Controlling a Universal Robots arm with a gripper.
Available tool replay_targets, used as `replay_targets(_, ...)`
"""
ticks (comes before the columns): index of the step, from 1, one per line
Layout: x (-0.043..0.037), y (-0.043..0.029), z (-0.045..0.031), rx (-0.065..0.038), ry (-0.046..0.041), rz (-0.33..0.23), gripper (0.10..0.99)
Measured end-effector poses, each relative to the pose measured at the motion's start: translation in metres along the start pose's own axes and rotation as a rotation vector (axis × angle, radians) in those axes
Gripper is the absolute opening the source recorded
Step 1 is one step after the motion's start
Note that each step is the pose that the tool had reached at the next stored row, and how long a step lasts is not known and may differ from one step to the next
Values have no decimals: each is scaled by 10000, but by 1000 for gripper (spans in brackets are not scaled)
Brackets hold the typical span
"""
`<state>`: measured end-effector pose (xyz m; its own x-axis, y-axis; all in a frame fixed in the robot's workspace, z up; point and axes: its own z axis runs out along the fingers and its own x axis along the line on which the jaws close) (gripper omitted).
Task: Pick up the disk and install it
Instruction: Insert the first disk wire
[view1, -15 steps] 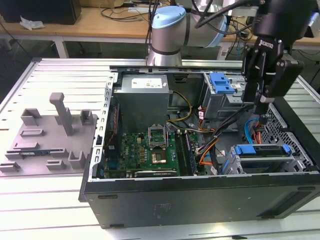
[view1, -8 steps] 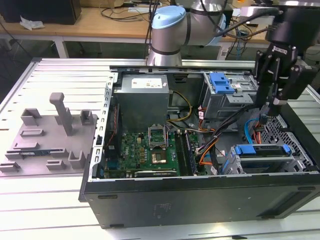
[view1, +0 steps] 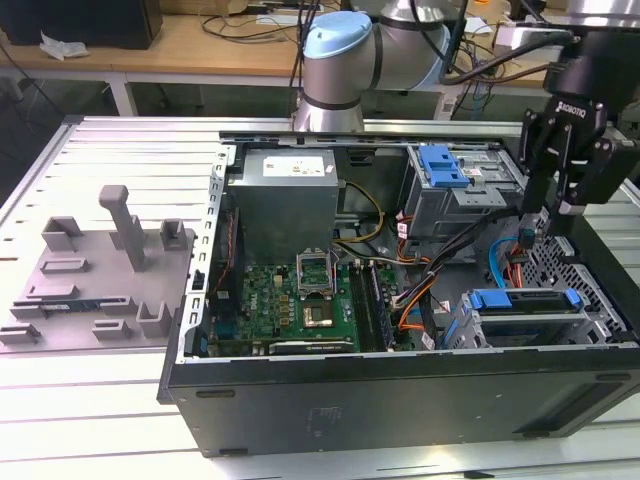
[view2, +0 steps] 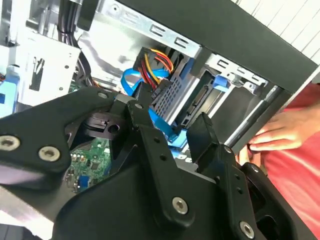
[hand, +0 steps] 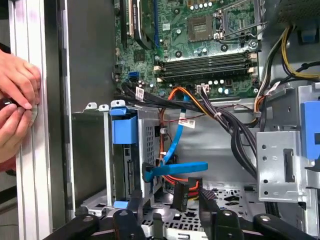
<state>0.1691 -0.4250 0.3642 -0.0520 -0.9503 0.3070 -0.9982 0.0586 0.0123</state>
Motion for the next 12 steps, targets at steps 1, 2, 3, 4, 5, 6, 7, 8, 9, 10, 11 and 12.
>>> replay_targets(1, -23, 0, 12, 1, 32, 2, 635)
replay_targets(2, -44, 1, 29, 2, 51, 4, 635)
replay_targets(3, -52, 1, 38, 2, 61, 6, 635)
replay_targets(4, -60, 1, 42, 3, 79, 7, 635)
replay_targets(5, -68, 1, 42, 5, 102, 7, 635)
replay_targets(6, -71, 2, 44, 5, 115, 9, 635)
replay_targets(7, -75, 2, 47, 6, 193, 19, 635)
replay_targets(8, -83, 2, 45, 12, 350, 36, 620)
replay_targets(9, -89, 3, 46, 17, 430, 47, 553)
replay_targets(10, -97, 3, 43, 23, 496, 52, 490)
replay_targets(11, -115, 5, 37, 29, 588, 57, 431)
replay_targets(12, -130, 7, 33, 34, 680, 59, 365)
